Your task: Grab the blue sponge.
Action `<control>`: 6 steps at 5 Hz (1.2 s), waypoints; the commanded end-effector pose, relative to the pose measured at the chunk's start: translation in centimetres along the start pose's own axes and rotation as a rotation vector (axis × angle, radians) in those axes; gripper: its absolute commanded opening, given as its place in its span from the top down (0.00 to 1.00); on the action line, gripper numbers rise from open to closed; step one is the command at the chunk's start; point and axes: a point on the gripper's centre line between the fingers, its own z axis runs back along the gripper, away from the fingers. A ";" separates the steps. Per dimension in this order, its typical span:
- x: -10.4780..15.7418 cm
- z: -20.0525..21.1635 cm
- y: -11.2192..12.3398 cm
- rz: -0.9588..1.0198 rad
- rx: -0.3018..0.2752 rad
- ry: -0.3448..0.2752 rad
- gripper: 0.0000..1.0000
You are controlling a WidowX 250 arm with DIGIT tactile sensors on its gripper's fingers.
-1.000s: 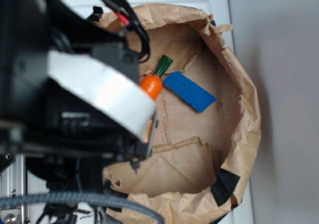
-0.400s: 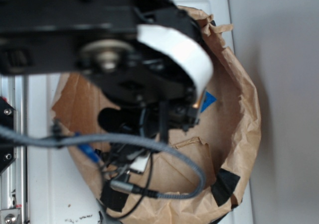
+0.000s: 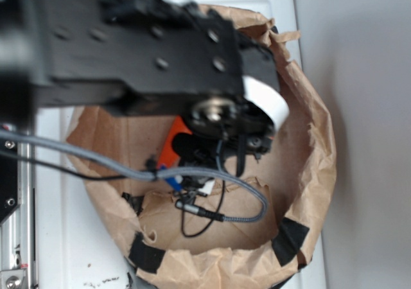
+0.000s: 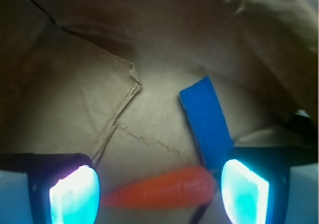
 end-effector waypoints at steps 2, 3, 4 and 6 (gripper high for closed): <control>4.2 -0.2 1.2 0.024 -0.044 -0.110 0.00; 4.2 -0.2 1.2 0.024 -0.044 -0.110 0.00; 4.2 -0.2 1.2 0.024 -0.044 -0.110 0.00; 0.1 1.4 0.9 -0.041 -0.096 -0.140 0.00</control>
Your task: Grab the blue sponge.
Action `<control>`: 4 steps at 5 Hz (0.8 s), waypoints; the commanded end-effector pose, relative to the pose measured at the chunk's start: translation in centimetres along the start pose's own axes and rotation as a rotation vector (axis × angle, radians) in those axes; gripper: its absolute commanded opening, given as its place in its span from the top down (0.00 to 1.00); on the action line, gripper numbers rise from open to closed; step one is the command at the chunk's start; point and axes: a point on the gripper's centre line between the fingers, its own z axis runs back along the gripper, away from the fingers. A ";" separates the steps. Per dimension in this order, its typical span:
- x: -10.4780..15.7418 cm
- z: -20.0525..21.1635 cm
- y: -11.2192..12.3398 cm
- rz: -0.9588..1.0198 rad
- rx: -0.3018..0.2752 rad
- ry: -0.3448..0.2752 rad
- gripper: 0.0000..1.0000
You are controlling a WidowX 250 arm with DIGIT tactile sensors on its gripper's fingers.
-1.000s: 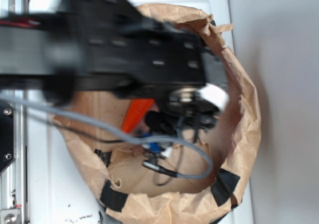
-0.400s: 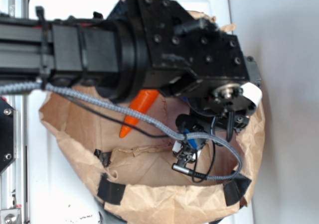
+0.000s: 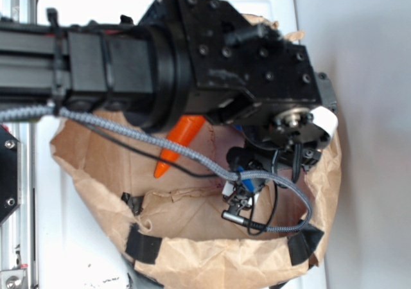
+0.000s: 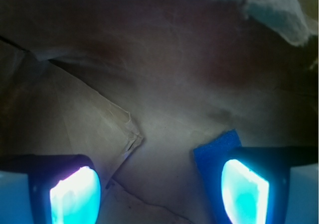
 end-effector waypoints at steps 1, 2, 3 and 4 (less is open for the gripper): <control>-4.0 6.2 -0.4 -0.065 -0.052 -0.096 0.00; -4.8 6.8 -0.3 -0.056 -0.025 -0.094 0.00; -2.6 4.8 1.1 -0.024 0.012 -0.086 0.00; -1.5 3.0 2.5 0.012 0.053 -0.059 0.00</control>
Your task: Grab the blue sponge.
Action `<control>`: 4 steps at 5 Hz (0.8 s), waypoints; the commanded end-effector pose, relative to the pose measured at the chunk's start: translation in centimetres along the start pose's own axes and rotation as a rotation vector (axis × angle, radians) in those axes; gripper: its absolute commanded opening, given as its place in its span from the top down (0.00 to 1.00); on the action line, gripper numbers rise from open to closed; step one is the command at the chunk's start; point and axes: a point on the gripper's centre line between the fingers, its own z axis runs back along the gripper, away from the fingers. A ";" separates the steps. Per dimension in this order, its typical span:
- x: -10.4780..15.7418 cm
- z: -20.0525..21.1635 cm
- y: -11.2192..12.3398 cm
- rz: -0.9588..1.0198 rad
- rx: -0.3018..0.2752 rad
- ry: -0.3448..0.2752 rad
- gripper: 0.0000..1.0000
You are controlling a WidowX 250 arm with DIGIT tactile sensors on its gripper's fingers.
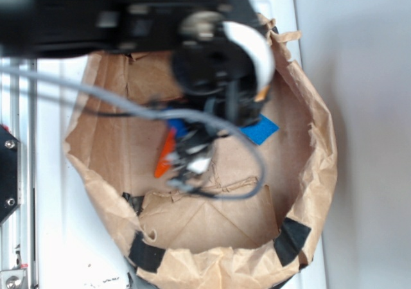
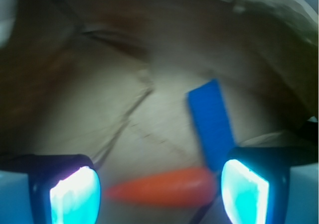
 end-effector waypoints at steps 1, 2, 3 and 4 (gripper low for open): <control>3.0 -1.6 2.0 0.025 0.119 -0.025 0.00; 3.7 -3.5 2.9 0.044 0.177 -0.015 0.00; 4.0 -5.2 3.0 0.031 0.197 -0.010 0.00; 4.2 -7.1 2.9 0.014 0.204 0.020 0.00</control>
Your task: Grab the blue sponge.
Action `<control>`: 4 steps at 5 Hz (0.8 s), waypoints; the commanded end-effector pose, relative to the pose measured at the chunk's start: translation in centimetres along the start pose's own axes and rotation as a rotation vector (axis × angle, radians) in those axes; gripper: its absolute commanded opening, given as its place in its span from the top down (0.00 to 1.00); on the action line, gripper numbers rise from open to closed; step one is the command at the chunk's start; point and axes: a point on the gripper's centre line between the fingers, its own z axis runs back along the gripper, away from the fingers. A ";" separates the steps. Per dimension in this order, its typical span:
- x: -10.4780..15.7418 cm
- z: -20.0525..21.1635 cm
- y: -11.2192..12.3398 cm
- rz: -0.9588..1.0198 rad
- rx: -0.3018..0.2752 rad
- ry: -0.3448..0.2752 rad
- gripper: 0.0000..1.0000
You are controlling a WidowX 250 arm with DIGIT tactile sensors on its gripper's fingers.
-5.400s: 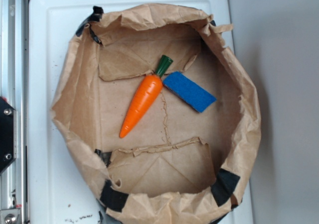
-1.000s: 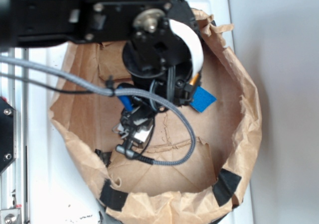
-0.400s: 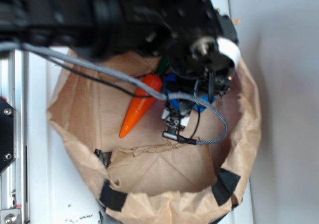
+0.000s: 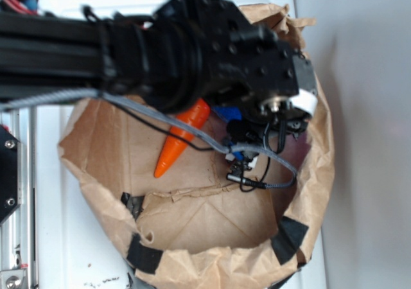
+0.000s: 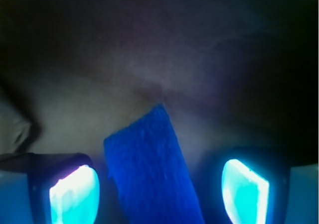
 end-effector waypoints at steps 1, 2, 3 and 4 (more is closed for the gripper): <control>2.1 0.4 -0.1 -0.011 0.027 -0.046 1.00; 2.6 3.5 -0.6 0.005 -0.044 -0.080 1.00; 2.3 6.6 -1.8 -0.020 -0.120 -0.142 1.00; 2.0 10.7 -3.2 -0.030 -0.175 -0.206 1.00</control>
